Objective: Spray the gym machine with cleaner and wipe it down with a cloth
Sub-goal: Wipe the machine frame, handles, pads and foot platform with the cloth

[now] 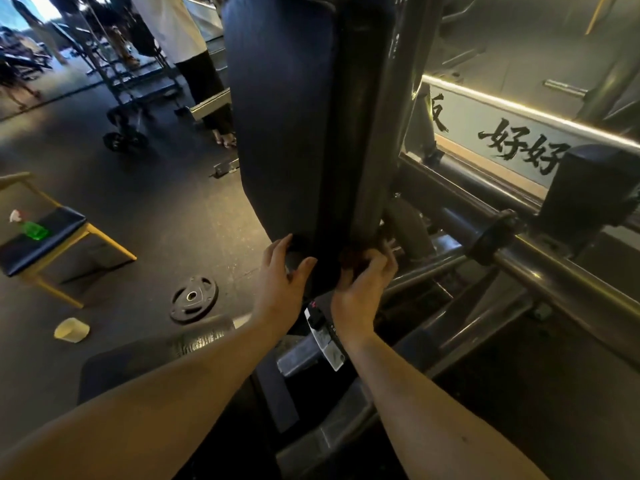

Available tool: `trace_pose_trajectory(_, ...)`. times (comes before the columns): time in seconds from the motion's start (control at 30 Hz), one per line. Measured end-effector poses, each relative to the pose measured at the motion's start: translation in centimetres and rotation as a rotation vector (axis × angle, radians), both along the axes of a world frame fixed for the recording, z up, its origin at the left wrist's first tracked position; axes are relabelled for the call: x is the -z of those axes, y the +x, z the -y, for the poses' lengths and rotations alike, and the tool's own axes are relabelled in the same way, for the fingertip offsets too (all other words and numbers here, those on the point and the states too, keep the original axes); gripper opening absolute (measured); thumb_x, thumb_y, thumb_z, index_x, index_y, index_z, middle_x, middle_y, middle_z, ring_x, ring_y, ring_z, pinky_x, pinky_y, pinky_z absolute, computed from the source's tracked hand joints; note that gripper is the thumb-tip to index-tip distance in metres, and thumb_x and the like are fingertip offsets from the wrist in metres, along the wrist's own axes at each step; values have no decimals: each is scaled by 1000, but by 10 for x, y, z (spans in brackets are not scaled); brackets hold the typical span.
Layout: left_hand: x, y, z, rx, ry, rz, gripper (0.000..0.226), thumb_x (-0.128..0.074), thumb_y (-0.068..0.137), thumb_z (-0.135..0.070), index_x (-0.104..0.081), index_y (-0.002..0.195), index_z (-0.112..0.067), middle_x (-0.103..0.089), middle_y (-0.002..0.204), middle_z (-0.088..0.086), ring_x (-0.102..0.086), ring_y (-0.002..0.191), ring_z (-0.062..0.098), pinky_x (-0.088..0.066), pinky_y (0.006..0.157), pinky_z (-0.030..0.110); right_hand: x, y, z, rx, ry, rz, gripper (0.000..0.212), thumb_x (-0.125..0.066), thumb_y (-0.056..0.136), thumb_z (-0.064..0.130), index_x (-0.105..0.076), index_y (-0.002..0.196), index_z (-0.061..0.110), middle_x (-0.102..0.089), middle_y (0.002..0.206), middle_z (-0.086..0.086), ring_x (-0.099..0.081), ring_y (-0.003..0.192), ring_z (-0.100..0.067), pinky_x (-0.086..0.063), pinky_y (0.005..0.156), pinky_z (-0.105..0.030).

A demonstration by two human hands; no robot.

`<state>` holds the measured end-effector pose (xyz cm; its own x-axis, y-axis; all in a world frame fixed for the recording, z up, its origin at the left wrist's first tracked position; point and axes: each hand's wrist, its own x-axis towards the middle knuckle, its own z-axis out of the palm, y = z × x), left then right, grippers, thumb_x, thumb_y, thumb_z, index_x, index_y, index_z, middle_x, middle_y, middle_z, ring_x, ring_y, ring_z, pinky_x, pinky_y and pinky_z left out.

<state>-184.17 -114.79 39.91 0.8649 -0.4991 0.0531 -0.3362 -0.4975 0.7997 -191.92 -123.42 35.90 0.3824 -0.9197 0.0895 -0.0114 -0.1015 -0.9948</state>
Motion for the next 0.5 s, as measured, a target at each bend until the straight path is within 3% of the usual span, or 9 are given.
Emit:
trace_pose_trajectory(0.13,3,0,-4,26,-22,-47,62,-61,102,-27,-35,158,-16,-36,158,1,-34,92,-44,-30,75,-13,30,-17,-11,-158,160,-218,46,-73,87,5,-52,120,30,-39,139,10,-55,121,-12,-54,102,-29)
trace_pose_trajectory(0.2,3,2,-6,33,-6,-48,63,-61,102,-30,-34,159,-18,-34,158,-2,-33,93,-44,-30,75,-13,20,-20,-3,-193,212,-209,40,-73,88,4,-53,108,33,-42,131,11,-57,108,-7,-55,94,-22)
trace_pose_trajectory(0.27,3,4,-8,41,-6,-55,65,-62,102,-32,-34,159,-20,-34,159,-2,-33,95,-43,-31,75,-13,-1,-17,11,-147,146,-203,37,-73,89,4,-53,99,33,-43,128,11,-53,101,1,-50,98,-23)
trace_pose_trajectory(0.4,7,1,-9,40,-38,-72,65,-62,102,-30,-33,159,-18,-32,159,-2,-36,94,-43,-34,74,-11,-33,-8,31,-45,9,-89,35,-77,87,8,-53,96,34,-44,132,6,-52,112,-4,-48,96,-18)
trace_pose_trajectory(0.5,17,1,-13,39,-77,-84,64,-63,102,-26,-35,158,-16,-32,156,-3,-42,100,-38,-39,78,-7,-15,-7,27,-49,-36,-90,35,-73,90,6,-52,104,31,-43,136,7,-51,122,-7,-50,96,-16)
